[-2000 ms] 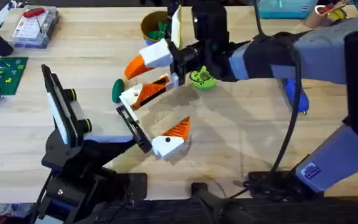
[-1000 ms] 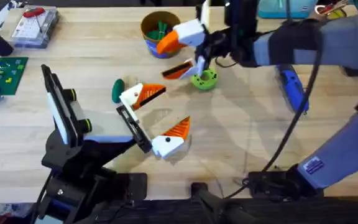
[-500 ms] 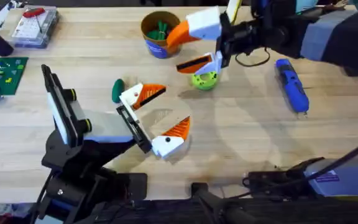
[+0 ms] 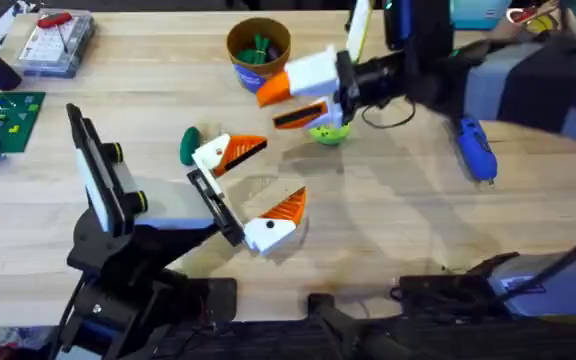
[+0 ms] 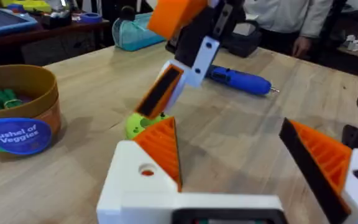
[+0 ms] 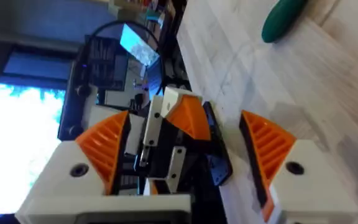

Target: Pick up the gripper from the table and insert it into the empty holder that is missing its gripper. Then pick up a screw, insert it into the mounting hole, and use the screwdriver to tighten it. Finally, clean up the table by picking up the vegetable and placing it into the bucket.

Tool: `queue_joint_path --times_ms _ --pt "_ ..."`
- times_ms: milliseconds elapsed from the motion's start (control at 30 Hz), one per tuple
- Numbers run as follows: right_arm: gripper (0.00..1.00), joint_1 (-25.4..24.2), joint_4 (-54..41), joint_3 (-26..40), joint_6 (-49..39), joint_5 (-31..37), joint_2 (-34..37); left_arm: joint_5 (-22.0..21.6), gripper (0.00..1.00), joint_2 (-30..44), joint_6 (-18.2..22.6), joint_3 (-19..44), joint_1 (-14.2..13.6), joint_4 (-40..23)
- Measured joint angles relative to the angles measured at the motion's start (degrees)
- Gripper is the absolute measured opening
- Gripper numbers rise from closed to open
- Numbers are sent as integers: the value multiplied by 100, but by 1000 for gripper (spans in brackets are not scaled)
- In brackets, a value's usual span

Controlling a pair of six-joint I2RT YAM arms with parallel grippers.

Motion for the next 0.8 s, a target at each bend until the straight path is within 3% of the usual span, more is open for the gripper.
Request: queue_joint_path --times_ms 233,600,700,800 --pt "996 156 2510 -1085 1257 -68 24 0 992 0 -4 0 0 0" --pt "993 390 3839 -1177 2689 -366 827 0 992 0 -16 0 0 0" --pt "929 477 3972 -1180 2926 -528 917 0 992 0 -16 0 0 0" --pt "756 515 4010 -1180 3058 -665 920 0 992 0 -16 0 0 0"
